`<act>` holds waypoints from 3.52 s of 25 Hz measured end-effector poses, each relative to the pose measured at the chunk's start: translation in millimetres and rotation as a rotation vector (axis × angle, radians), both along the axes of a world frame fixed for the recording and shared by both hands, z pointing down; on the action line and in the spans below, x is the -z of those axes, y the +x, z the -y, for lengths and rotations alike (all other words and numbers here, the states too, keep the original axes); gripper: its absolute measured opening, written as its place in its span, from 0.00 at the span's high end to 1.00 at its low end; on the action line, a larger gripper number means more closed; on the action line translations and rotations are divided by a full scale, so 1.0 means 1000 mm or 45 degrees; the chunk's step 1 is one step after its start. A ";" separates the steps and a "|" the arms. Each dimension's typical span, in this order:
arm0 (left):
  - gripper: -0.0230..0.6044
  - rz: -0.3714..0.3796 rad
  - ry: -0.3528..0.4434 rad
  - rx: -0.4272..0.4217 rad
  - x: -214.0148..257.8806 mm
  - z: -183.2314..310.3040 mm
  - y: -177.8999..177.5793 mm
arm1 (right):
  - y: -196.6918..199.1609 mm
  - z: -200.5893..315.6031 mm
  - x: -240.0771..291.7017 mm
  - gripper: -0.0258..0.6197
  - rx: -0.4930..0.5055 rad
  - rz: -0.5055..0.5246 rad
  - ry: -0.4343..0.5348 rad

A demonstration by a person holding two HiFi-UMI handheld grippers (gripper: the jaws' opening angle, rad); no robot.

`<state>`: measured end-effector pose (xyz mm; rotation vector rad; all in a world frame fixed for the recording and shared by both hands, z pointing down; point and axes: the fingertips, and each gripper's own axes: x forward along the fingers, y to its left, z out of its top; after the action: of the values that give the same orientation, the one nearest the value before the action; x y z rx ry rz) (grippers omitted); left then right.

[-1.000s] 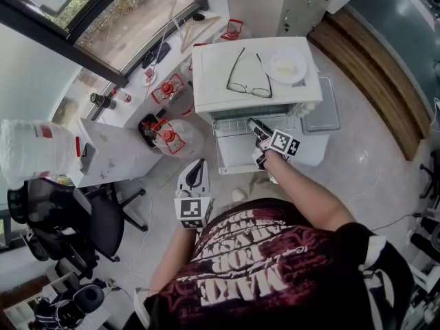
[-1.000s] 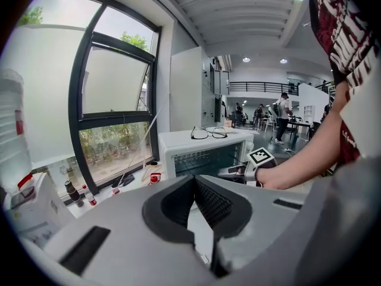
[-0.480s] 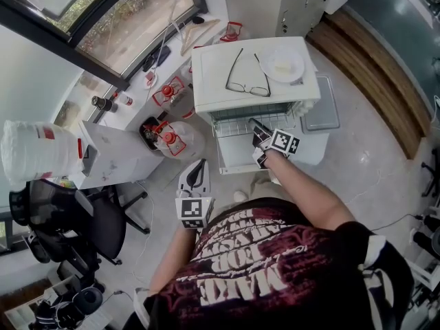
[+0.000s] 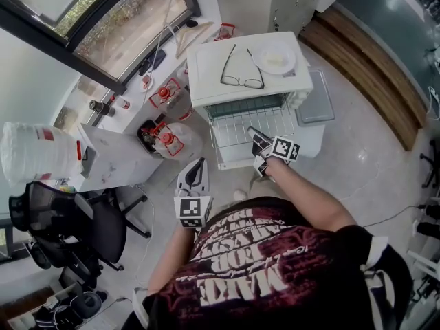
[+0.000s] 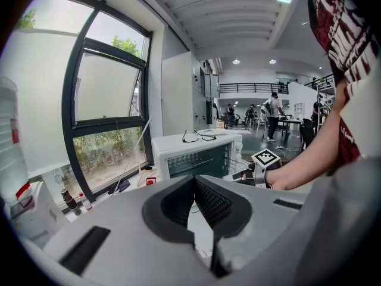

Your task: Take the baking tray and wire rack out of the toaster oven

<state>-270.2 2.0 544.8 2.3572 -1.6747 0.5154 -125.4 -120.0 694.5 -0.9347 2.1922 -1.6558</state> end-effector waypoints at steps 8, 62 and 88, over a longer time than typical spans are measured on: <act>0.95 -0.014 0.004 -0.033 0.000 -0.026 0.002 | 0.006 -0.038 0.005 0.95 -0.002 0.003 0.007; 0.95 -0.028 0.077 -0.220 0.031 -0.023 0.362 | 0.347 -0.142 0.030 0.95 0.111 0.096 -0.117; 0.95 -0.075 0.172 -0.101 0.055 0.168 0.337 | 0.382 -0.021 0.013 0.95 0.317 0.024 -0.182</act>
<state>67.1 -165.5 489.3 2.5161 -1.6439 0.3522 256.6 -98.7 681.9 -0.6982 2.2793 -1.9453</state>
